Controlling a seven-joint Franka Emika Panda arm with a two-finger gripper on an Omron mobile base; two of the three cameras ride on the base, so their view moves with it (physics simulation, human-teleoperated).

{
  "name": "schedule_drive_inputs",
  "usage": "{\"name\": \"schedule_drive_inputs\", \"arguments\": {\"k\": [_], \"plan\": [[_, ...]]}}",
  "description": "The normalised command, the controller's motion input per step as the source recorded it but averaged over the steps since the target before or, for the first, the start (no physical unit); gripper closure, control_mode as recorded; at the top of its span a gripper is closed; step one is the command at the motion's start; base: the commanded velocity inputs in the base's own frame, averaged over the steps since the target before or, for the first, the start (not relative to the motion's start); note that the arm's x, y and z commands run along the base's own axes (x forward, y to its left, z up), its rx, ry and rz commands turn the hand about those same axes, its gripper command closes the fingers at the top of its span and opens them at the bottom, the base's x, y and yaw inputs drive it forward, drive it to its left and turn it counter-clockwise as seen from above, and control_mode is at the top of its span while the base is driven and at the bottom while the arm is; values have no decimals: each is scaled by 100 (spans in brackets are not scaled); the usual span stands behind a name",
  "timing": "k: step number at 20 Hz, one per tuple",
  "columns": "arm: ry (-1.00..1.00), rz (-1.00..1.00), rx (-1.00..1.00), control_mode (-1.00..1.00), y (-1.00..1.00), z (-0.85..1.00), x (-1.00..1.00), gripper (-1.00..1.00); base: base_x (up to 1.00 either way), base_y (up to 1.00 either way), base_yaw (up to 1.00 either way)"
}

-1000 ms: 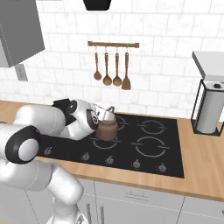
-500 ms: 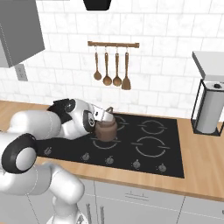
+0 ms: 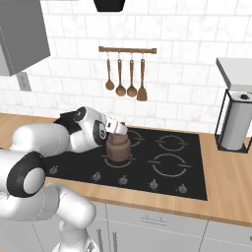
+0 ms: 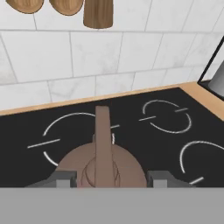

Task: Pick the kettle from the counter and place it on a stove burner. Then turn the burner on.

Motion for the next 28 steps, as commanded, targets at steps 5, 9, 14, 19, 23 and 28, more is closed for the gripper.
{"name": "schedule_drive_inputs", "arguments": {"k": [5, 9, 14, 19, 23, 28], "plan": [[4, 0, 3, -100, 0, 19, 0, -100, 0, 0, 0], [7, 1, 2, -100, 0, 67, -3, -100, 0, 0, 0], [4, 0, 0, -100, 0, 99, -21, -100, 0, 0, 0], [12, 1, 0, -100, 3, 43, -92, -100, 0, 0, 0], [17, 10, 0, -100, 19, -29, -100, -100, 0, 0, 0], [44, 18, 6, -100, 24, -69, -97, -100, 0, 0, 0]]}}
